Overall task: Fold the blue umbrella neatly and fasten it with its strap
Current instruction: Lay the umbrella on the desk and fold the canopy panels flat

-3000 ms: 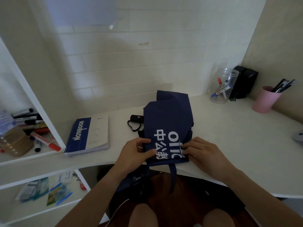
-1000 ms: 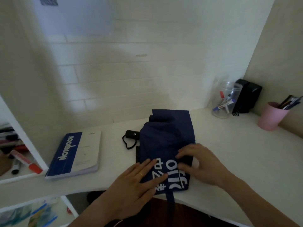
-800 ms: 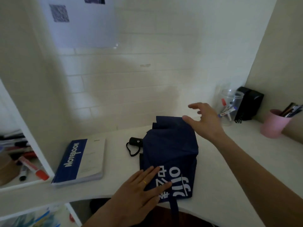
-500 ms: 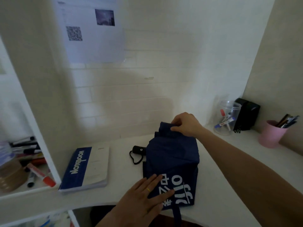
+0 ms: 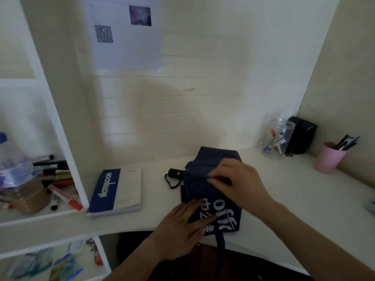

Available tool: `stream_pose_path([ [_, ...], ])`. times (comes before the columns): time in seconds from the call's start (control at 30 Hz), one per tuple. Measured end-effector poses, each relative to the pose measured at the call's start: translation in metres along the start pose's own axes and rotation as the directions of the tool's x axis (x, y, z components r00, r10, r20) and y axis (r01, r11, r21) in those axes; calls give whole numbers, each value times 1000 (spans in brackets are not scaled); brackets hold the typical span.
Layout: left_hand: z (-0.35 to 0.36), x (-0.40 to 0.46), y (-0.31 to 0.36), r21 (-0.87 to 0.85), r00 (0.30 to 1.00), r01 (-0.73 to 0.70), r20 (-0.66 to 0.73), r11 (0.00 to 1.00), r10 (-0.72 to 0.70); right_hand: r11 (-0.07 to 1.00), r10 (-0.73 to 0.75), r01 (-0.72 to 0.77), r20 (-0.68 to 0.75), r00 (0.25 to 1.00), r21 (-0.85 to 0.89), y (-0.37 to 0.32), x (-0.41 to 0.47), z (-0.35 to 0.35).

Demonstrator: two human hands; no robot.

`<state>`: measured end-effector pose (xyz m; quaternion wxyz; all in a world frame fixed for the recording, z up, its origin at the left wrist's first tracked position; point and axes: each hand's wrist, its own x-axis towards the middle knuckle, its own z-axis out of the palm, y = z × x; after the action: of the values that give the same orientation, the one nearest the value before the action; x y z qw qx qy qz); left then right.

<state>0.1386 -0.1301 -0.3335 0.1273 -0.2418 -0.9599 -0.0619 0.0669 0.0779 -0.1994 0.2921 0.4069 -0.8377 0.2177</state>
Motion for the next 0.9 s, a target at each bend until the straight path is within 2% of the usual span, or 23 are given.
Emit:
stream_pose_path([
  [0.07,0,-1,0,-2,999,-1,-36,1000,1,995,-78,79,14,997,-61,-8,-35,18],
  [0.17,1,-2,4,-32,991,-58,-124,998,54,992,-87,92,63,994,-84,-6,-75,45],
  [0.3,12,-15,9,6,982,103,-163,995,-100,993,-50,58,81,995,-105,0,-97,66],
  [0.37,13,-19,13,-142,953,211,-190,967,-236,989,-57,69,92,994,-128,1,-104,73],
  [0.43,7,-19,18,-410,901,273,-207,870,-380,985,-57,75,114,992,-157,2,-110,76],
  [0.47,3,-18,19,-484,884,272,-216,832,-414,982,-61,81,121,991,-168,2,-112,78],
  [0.5,-2,-15,19,-478,885,243,-246,844,-395,980,-72,93,124,990,-177,2,-113,78],
  [0.57,-14,-8,16,-241,930,137,-302,961,-208,974,-103,127,134,986,-189,1,-112,77],
  [0.63,-20,1,8,25,979,19,-201,999,-14,967,-127,157,158,979,-200,-1,-110,77],
  [0.67,-19,3,5,92,990,-17,-134,996,29,966,-132,167,176,975,-198,-2,-108,76],
  [0.77,-9,0,-3,128,999,-34,-23,991,37,977,-127,156,196,972,-143,-1,-108,71],
  [0.9,3,-6,-8,160,1000,-2,-15,987,5,995,-15,37,220,975,-96,11,-112,49],
])
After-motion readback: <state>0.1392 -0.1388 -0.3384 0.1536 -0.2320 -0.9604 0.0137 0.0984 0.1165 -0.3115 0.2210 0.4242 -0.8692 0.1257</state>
